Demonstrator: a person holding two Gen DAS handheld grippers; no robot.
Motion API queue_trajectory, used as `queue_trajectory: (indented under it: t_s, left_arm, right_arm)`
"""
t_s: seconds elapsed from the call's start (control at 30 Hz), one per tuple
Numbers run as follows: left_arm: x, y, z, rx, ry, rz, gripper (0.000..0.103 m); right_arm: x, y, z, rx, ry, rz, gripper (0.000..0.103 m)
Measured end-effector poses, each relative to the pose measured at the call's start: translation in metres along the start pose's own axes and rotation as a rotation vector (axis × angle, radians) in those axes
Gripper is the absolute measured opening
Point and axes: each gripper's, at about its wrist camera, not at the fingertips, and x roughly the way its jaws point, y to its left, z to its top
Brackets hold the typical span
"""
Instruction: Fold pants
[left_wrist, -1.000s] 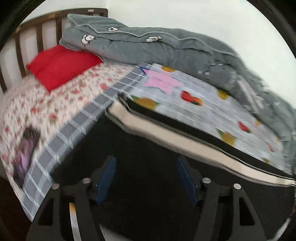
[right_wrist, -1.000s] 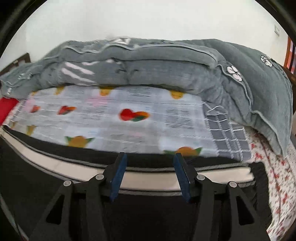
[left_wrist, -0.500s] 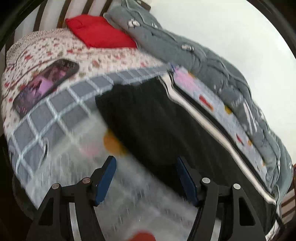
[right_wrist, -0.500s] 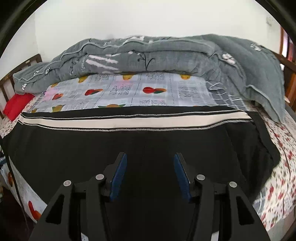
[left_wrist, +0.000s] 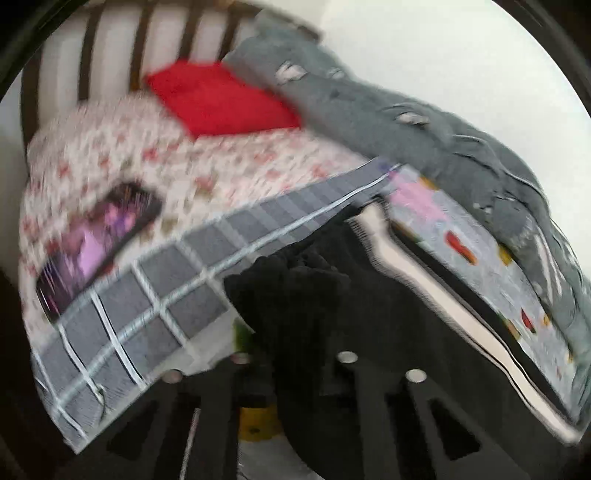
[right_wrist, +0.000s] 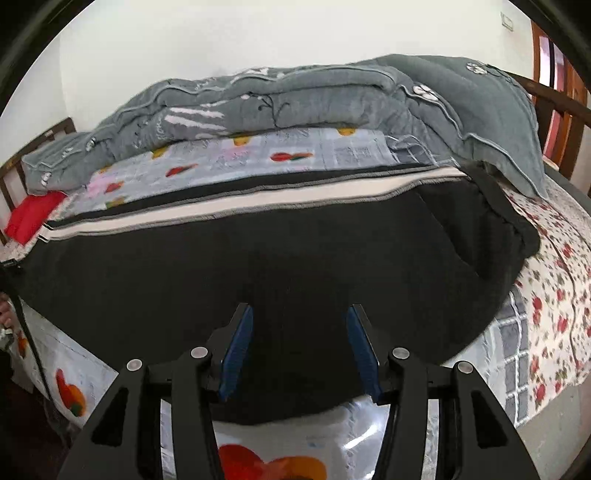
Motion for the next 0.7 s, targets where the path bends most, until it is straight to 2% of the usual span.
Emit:
queue_trajectory:
  t_s: [0.07, 0.13, 0.2, 0.33, 0.4, 0.53, 0.67, 0.7]
  left_arm:
    - [-0.023, -0.023, 0.003, 0.092, -0.058, 0.038, 0.010]
    - [-0.052, -0.059, 0.001, 0.206, -0.126, 0.034, 0.010]
    - [-0.078, -0.100, -0.006, 0.301, -0.172, 0.007, 0.010]
    - [-0.122, -0.188, -0.039, 0.467, -0.200, -0.116, 0.010]
    - [-0.137, -0.228, -0.066, 0.542, -0.181, -0.188, 0.010]
    - [-0.153, -0.302, -0.146, 0.705, -0.098, -0.314, 0.010]
    - [-0.158, -0.340, -0.223, 0.823, 0.014, -0.447, 0.010]
    - [-0.155, -0.348, -0.242, 0.838, 0.075, -0.474, 0.010]
  right_arm:
    - [-0.005, -0.005, -0.004, -0.007, -0.013, -0.004, 0.052]
    - [-0.011, -0.011, -0.007, -0.011, -0.028, -0.007, 0.052]
    - [-0.014, -0.018, -0.008, -0.012, -0.039, -0.009, 0.052]
    - [-0.023, -0.030, -0.010, -0.024, -0.071, -0.022, 0.052]
    - [-0.027, -0.035, -0.011, -0.031, -0.086, -0.036, 0.052]
    - [-0.041, -0.054, -0.018, -0.010, -0.112, -0.036, 0.052]
    - [-0.044, -0.075, -0.026, 0.034, -0.104, -0.037, 0.052]
    - [-0.044, -0.078, -0.028, 0.039, -0.100, -0.040, 0.052]
